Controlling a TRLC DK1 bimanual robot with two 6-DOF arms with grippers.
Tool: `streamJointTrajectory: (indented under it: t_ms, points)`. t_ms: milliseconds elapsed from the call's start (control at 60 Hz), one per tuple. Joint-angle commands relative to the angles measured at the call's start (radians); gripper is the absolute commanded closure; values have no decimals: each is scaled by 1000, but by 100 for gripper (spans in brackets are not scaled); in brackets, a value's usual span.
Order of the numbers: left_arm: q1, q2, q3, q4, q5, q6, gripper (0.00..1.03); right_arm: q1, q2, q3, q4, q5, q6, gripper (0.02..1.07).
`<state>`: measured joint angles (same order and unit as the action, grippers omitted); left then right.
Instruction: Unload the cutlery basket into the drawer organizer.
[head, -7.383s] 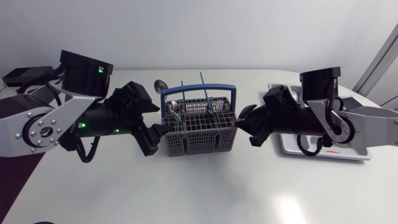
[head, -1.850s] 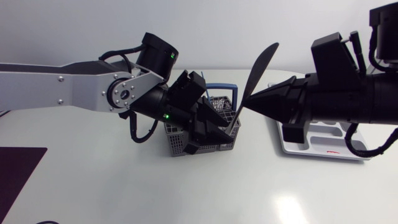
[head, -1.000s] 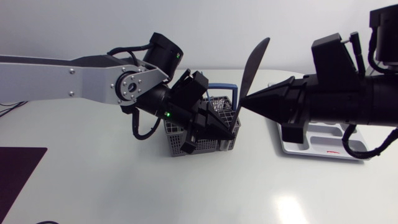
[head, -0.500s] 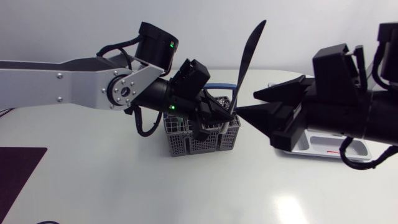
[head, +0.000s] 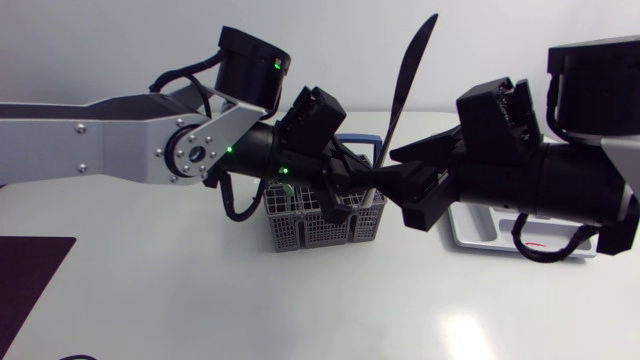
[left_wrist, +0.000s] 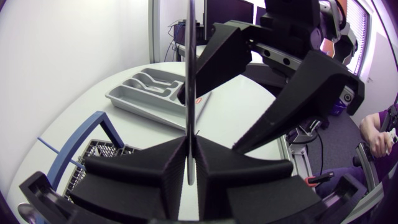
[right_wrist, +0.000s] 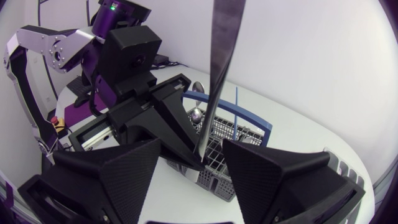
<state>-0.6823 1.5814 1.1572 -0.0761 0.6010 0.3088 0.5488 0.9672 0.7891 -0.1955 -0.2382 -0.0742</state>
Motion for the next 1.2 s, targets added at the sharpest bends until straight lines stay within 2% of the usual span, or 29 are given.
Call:
streamJointTrajectory:
  t_ms: [0,233,483,1017,1083,1117,1150,1183]
  points:
    - [9,-37,-24,19,14,-23,89,-12,13,-8,27,4,21,42]
    - [9,-37,-27,25,14,-30,89,-20,28,-11,54,4,24,63]
    - [4,-37,-24,29,14,-33,89,-16,50,-10,71,2,24,96]
    - [-3,-60,-34,30,16,-36,87,-15,62,-13,88,-24,31,101]
    - [0,-64,-33,36,16,-45,81,-20,57,-14,84,-27,31,101]
    - [9,-70,-33,44,16,-57,71,-26,53,-16,79,-30,30,101]
    - [12,-74,-33,48,16,-63,65,-29,48,-16,74,-30,30,101]
    - [24,-80,-33,58,16,-82,52,-35,42,-17,70,-30,28,101]
